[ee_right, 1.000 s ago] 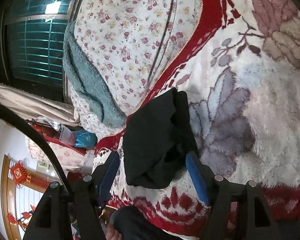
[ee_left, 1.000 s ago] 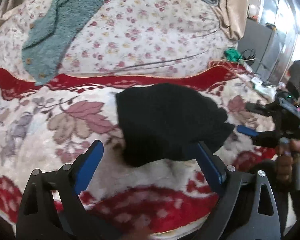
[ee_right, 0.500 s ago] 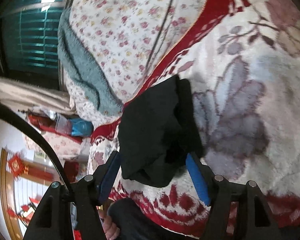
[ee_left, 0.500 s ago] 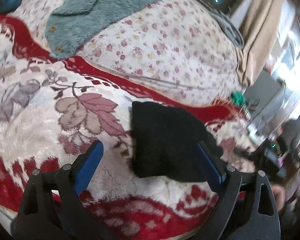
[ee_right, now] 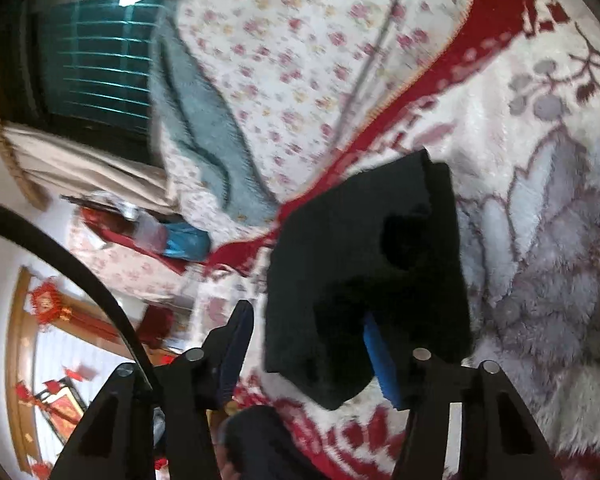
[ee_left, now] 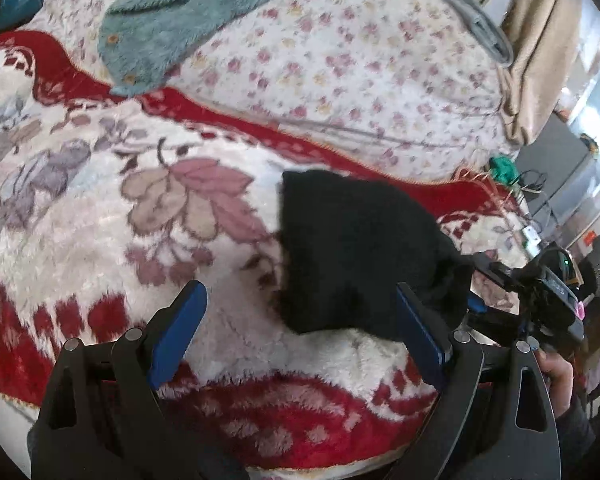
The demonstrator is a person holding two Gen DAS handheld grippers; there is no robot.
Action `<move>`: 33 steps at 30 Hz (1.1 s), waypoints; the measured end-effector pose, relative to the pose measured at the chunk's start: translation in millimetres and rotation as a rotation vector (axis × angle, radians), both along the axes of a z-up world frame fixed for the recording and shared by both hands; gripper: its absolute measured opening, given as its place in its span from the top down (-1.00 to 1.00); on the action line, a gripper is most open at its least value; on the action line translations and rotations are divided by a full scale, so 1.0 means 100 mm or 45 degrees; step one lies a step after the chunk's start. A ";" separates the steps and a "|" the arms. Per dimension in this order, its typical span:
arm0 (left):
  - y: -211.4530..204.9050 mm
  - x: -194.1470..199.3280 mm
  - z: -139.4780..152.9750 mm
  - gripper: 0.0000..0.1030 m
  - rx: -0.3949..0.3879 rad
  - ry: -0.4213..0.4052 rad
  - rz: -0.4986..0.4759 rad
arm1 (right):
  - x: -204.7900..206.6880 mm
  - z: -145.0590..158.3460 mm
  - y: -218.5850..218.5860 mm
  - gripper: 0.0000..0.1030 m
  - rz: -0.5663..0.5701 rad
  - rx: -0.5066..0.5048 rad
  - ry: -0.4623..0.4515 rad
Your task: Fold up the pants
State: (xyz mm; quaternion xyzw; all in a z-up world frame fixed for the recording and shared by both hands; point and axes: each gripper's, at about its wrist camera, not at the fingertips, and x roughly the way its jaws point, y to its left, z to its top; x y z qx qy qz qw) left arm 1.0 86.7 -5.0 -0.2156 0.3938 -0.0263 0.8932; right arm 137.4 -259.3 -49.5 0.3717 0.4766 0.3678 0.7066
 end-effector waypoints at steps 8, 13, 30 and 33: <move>-0.09 -0.04 0.08 -0.80 -0.064 -0.099 -0.186 | -0.07 -0.33 -0.24 0.22 -0.207 0.094 0.227; -0.09 -0.07 0.18 -0.80 -0.042 -0.175 -0.175 | -0.16 -0.34 -0.19 0.18 -0.219 0.078 0.214; -0.01 -0.02 0.08 -0.76 -0.078 -0.078 -0.120 | -0.07 -0.24 0.08 0.12 -0.196 -0.115 -0.067; 0.01 0.01 0.04 -0.76 -0.111 -0.038 -0.117 | -0.11 0.09 0.14 0.55 -0.178 -0.206 -0.189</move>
